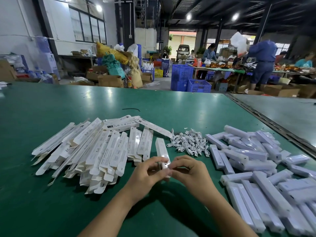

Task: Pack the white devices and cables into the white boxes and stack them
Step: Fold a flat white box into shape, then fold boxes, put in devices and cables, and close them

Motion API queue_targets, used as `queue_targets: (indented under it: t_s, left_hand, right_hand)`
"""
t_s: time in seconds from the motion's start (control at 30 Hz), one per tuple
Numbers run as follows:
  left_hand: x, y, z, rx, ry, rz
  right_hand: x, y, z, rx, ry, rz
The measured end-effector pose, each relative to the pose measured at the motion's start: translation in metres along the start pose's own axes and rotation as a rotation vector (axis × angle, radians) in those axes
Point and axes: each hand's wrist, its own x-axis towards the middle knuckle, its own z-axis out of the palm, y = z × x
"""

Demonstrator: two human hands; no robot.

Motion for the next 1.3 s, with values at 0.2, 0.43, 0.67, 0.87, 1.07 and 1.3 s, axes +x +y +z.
queue_targets:
  t_s: [0.2, 0.43, 0.67, 0.87, 1.07, 1.3]
  left_hand:
    - [0.001, -0.003, -0.007, 0.244, -0.015, -0.002]
    - [0.004, -0.009, -0.007, 0.683, 0.259, 0.083]
    - [0.03, -0.029, -0.005, 1.362, 0.235, -0.151]
    - [0.033, -0.031, -0.007, 1.407, 0.078, -0.341]
    - [0.024, -0.018, -0.001, 1.47, 0.277, -0.252]
    - [0.032, -0.01, -0.001, 1.409, 0.455, -0.246]
  right_hand:
    - [0.0, 0.002, 0.004, -0.021, -0.017, 0.051]
    - [0.0, 0.006, 0.001, -0.244, -0.091, 0.039]
    - [0.003, 0.013, 0.005, -0.305, -0.049, 0.1]
    - [0.003, 0.015, 0.008, -0.261, -0.055, 0.128]
    - [0.003, 0.017, 0.007, -0.268, -0.071, 0.131]
    - [0.003, 0.017, 0.007, -0.253, -0.086, 0.147]
